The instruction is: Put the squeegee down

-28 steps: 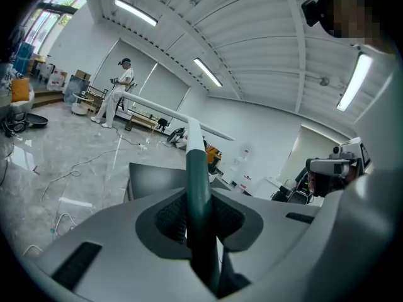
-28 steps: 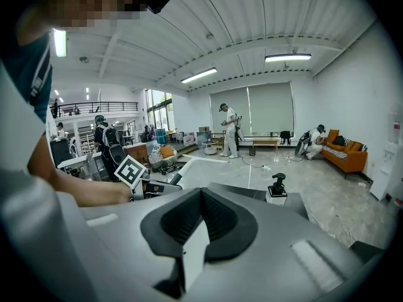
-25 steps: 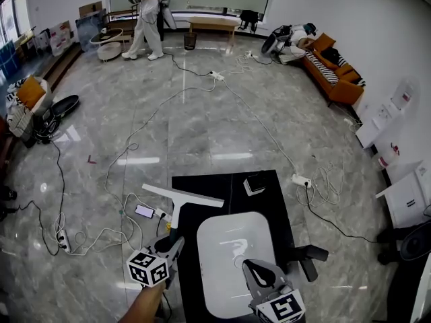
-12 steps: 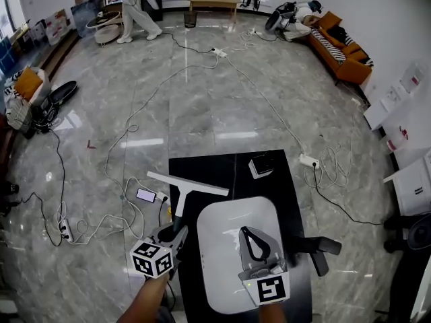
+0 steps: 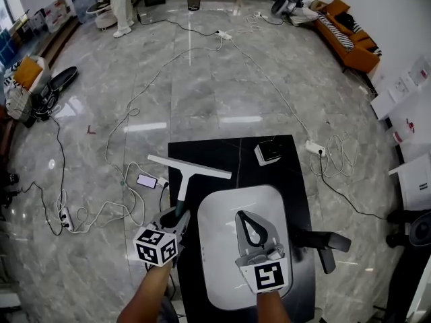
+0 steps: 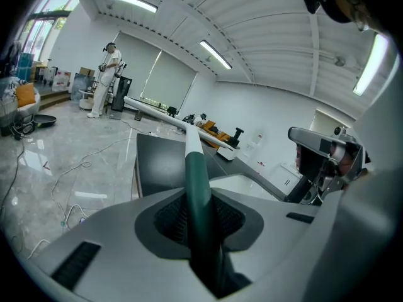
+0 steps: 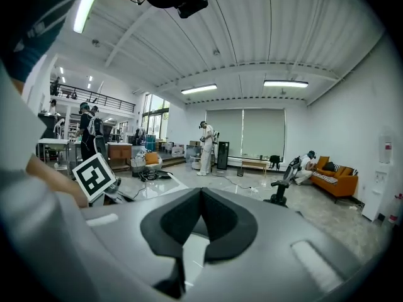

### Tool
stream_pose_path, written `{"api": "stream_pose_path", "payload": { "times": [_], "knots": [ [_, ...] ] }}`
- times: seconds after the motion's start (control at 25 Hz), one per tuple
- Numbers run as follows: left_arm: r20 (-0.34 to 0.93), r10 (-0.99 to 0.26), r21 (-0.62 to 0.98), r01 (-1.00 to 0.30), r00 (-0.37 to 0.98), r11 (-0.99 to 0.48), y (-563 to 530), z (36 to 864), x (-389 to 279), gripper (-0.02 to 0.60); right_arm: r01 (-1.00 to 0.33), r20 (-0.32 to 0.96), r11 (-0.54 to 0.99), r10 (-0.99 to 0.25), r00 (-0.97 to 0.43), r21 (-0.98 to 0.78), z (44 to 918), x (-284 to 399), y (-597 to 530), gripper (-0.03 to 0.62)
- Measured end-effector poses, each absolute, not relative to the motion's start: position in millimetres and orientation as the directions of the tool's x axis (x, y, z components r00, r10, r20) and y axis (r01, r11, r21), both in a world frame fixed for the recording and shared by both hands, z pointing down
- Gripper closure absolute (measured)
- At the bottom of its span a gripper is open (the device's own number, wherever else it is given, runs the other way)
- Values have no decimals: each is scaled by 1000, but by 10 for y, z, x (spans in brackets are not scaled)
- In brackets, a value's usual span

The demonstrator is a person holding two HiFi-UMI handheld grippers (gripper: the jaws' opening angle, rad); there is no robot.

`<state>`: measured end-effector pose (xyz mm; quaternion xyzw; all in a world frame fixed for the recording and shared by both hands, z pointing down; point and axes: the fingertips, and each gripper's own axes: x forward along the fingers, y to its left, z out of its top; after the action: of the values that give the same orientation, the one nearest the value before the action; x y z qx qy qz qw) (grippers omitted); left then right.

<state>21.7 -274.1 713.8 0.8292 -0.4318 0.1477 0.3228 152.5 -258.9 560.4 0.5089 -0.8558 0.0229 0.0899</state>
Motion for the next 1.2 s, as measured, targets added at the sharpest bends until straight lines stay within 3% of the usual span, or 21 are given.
{"api": "stream_pose_path", "payload": {
  "times": [0.36, 0.68, 1.2],
  "knots": [
    [539, -628, 360, -828, 561, -431, -2787, 7173, 202, 511, -874, 189, 485, -861, -473, 20, 5722, 1489, -2572, 585],
    [559, -632, 316, -843, 536, -435, -2844, 7182, 224, 386, -875, 197, 483, -859, -472, 8, 5707, 1509, -2557, 585],
    [541, -650, 292, -844, 534, -451, -2825, 6968, 125, 360, -872, 225, 489, -853, -471, 32, 5571, 1578, -2496, 585]
  ]
}}
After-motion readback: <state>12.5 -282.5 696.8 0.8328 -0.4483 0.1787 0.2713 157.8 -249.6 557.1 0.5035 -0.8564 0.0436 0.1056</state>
